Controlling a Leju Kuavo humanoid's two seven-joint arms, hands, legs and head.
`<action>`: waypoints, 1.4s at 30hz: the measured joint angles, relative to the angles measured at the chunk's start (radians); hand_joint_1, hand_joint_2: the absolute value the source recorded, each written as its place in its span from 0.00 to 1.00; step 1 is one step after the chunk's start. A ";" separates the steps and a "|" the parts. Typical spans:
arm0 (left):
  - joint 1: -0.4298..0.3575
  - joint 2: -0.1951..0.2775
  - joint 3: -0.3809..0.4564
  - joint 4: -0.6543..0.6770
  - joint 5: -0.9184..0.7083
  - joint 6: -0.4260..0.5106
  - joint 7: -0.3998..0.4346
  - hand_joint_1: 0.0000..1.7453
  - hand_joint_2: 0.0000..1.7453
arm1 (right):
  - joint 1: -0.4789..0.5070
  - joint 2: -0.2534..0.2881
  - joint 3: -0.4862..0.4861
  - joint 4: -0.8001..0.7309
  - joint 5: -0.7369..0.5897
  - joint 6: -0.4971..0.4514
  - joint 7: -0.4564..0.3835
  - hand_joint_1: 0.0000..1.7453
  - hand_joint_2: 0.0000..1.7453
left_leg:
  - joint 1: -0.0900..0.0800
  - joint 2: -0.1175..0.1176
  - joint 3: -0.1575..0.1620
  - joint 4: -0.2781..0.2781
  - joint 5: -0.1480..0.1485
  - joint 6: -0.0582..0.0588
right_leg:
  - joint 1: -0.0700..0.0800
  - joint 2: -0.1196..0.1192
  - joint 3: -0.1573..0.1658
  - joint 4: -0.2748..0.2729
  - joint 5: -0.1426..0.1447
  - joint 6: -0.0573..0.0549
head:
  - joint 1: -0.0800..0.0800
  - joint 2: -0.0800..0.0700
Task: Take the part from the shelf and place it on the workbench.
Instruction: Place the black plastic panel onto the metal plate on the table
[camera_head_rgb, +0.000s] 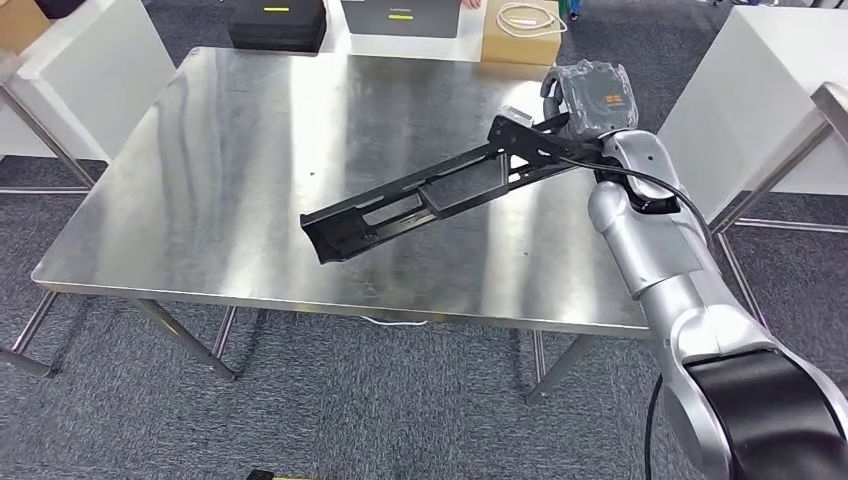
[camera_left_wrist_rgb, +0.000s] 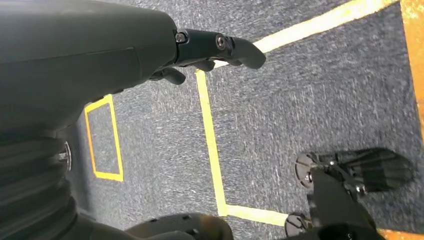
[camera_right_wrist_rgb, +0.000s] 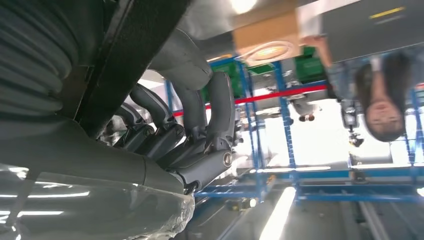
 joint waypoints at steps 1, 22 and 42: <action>-0.001 -0.001 0.000 0.000 0.000 0.002 -0.007 0.00 1.00 | -0.010 0.004 0.000 0.013 -0.003 -0.003 -0.005 1.00 1.00 | -0.001 -0.010 0.004 -0.006 0.002 0.008 | -0.001 0.006 -0.001 0.007 -0.006 0.005 | 0.001 0.000; -0.001 -0.028 0.151 -0.011 0.118 0.175 -0.576 0.00 1.00 | -0.175 -0.032 0.062 0.378 0.169 -0.066 0.263 1.00 1.00 | 0.000 -0.142 0.011 -0.012 -0.001 0.016 | -0.012 0.136 -0.052 0.006 0.044 -0.001 | 0.003 0.000; 0.018 -0.043 0.183 -0.011 0.094 0.199 -0.574 0.00 1.00 | -0.241 -0.205 0.016 0.469 0.166 -0.023 0.306 1.00 1.00 | -0.010 -0.135 0.011 -0.012 -0.003 0.011 | -0.011 0.141 -0.053 0.006 0.043 -0.002 | 0.004 0.000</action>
